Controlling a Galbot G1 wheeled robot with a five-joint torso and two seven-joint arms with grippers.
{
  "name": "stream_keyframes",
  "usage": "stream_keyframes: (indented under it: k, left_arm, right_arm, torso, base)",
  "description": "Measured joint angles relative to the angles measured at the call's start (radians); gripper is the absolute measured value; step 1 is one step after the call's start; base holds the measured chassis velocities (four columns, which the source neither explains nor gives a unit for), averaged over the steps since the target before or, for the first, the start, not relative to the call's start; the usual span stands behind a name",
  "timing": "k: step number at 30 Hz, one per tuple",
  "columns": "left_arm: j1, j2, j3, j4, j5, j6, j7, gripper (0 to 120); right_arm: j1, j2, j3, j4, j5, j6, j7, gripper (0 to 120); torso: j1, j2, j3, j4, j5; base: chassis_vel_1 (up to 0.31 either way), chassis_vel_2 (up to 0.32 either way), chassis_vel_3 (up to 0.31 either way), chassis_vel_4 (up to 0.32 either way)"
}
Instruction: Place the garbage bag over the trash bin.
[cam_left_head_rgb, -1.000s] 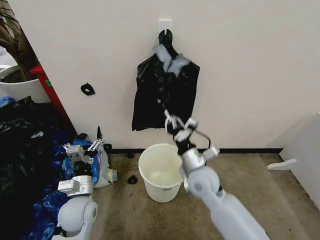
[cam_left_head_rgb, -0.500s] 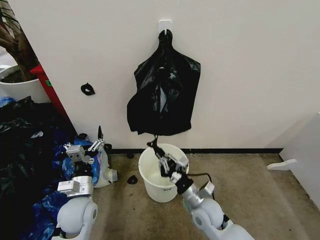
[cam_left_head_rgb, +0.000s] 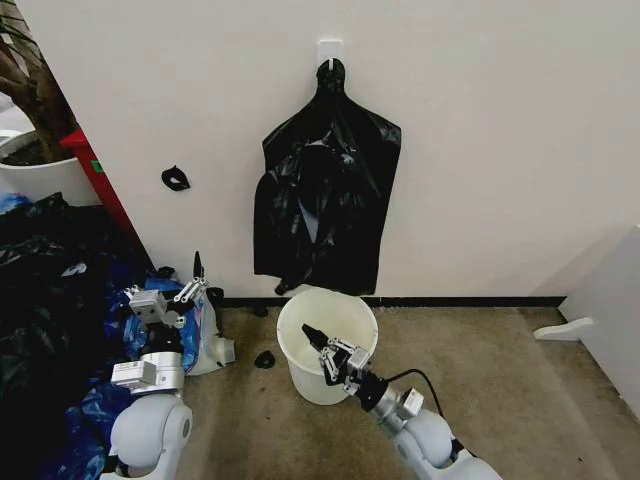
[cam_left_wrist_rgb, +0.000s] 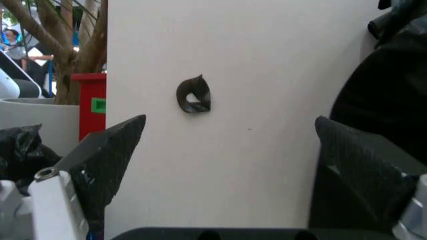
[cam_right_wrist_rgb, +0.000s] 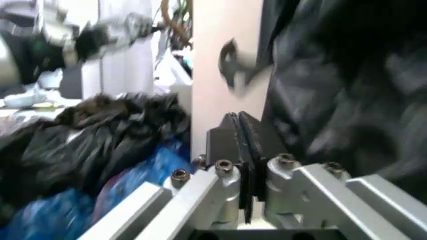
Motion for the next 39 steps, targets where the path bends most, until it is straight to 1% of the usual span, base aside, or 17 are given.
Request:
stream_keyframes:
  k: [3, 6, 7, 8, 10, 13, 15, 21, 23, 26, 27, 30, 31, 33, 34, 37, 39]
  left_arm:
    - [0.0, -0.002, 0.0, 0.002, 0.0, 0.0, 0.0, 100]
    - [-0.001, -0.004, 0.0, 0.006, 0.001, -0.001, 0.0, 100]
    - [-0.003, -0.006, 0.001, 0.009, 0.003, -0.001, -0.001, 100]
    - [-0.003, -0.006, 0.001, 0.009, 0.003, -0.001, -0.001, 100]
    - [-0.009, -0.01, 0.01, 0.017, 0.008, -0.001, -0.001, 100]
    - [-0.011, -0.017, 0.02, 0.02, 0.016, -0.001, 0.0, 100]
    - [-0.011, -0.018, 0.021, 0.021, 0.018, -0.001, 0.0, 100]
    - [-0.01, -0.021, 0.013, 0.024, 0.021, 0.0, -0.001, 100]
    - [-0.009, -0.021, 0.012, 0.024, 0.021, 0.001, -0.001, 100]
    - [-0.006, -0.021, 0.007, 0.023, 0.021, 0.001, -0.005, 100]
    - [-0.005, -0.021, 0.005, 0.022, 0.021, 0.001, -0.005, 100]
    - [-0.003, -0.021, 0.001, 0.018, 0.021, 0.0, -0.009, 100]
    - [-0.003, -0.021, 0.001, 0.018, 0.021, 0.0, -0.009, 100]
    - [-0.002, -0.02, 0.0, 0.017, 0.021, 0.0, -0.012, 100]
    - [-0.002, -0.02, -0.001, 0.016, 0.021, 0.0, -0.013, 100]
    - [-0.001, -0.021, -0.001, 0.015, 0.021, 0.0, -0.014, 100]
    - [-0.001, -0.022, 0.0, 0.015, 0.021, 0.0, -0.015, 100]
  right_arm:
    - [0.006, 0.002, 0.028, 0.052, -0.004, 0.008, 0.037, 13]
    - [0.027, 0.004, 0.051, 0.105, -0.084, 0.004, 0.18, 26]
    - [0.042, 0.004, 0.058, 0.128, -0.138, -0.018, 0.278, 31]
    - [0.042, 0.004, 0.058, 0.128, -0.138, -0.018, 0.278, 31]
    - [0.072, 0.001, 0.063, 0.159, -0.218, -0.093, 0.434, 39]
    - [0.127, -0.001, 0.057, 0.154, -0.305, -0.184, 0.553, 52]
    - [0.142, 0.0, 0.052, 0.146, -0.326, -0.202, 0.572, 56]
    - [0.22, 0.025, 0.013, 0.073, -0.457, -0.254, 0.604, 81]
    - [0.227, 0.031, 0.009, 0.064, -0.48, -0.257, 0.606, 84]
    - [0.248, 0.06, 0.003, 0.031, -0.562, -0.271, 0.619, 96]
    - [0.253, 0.067, 0.003, 0.026, -0.583, -0.279, 0.629, 94]
    - [0.271, 0.088, 0.004, 0.008, -0.672, -0.323, 0.678, 81]
    - [0.271, 0.088, 0.004, 0.008, -0.672, -0.323, 0.678, 81]
    - [0.281, 0.097, 0.012, -0.006, -0.727, -0.336, 0.698, 75]
    - [0.288, 0.103, 0.018, -0.013, -0.76, -0.342, 0.705, 68]
    - [0.293, 0.113, 0.019, -0.017, -0.791, -0.361, 0.712, 55]
    - [0.293, 0.116, 0.017, -0.017, -0.795, -0.368, 0.714, 52]
  torso:
    - [0.0, 0.0, 0.0, 0.0, -0.0001]
    - [0.0, 0.0, 0.0, 0.0, -0.0001]
    - [0.0, 0.0, 0.0, 0.0001, -0.0001]
    - [0.0, 0.0, 0.0, 0.0001, -0.0001]
    - [0.0, 0.0, 0.0, -0.0002, -0.0002]
    - [0.0, 0.0, 0.0, 0.0001, -0.0001]
    - [0.0, 0.0, 0.0, 0.0, -0.0002]
    - [0.0, 0.0, 0.0, 0.0002, 0.0]
    - [0.0, 0.0, 0.0, 0.0001, -0.0001]
    - [0.0, 0.0, 0.0, 0.0001, -0.0001]
    - [0.0, 0.0, 0.0, 0.0001, -0.0001]
    - [0.0, 0.0, 0.0, 0.0001, -0.0001]
    - [0.0, 0.0, 0.0, 0.0001, -0.0001]
    - [0.0, 0.0, 0.0, 0.0, -0.0002]
    - [0.0, 0.0, 0.0, 0.0, -0.0002]
    - [0.0, 0.0, 0.0, 0.0, -0.0002]
    - [0.0, 0.0, 0.0, 0.0, -0.0002]
  base:
    - [0.0, 0.0, 0.0, 0.0]
    - [0.0, 0.0, 0.0, 0.0]
    - [0.0, 0.0, 0.0, 0.0]
    - [0.0, 0.0, 0.0, 0.0]
    - [0.0, 0.0, 0.0, 0.0]
    - [0.0, 0.0, 0.0, 0.0]
    - [0.0, 0.0, 0.0, 0.0]
    - [0.0, 0.0, 0.0, 0.0]
    - [0.0, 0.0, 0.0, 0.0]
    - [0.0, 0.0, 0.0, 0.0]
    - [0.0, 0.0, 0.0, 0.0]
    - [0.0, 0.0, 0.0, 0.0]
    - [0.0, 0.0, 0.0, 0.0]
    - [0.0, 0.0, 0.0, 0.0]
    - [0.0, 0.0, 0.0, 0.0]
    - [0.0, 0.0, 0.0, 0.0]
    - [0.0, 0.0, 0.0, 0.0]
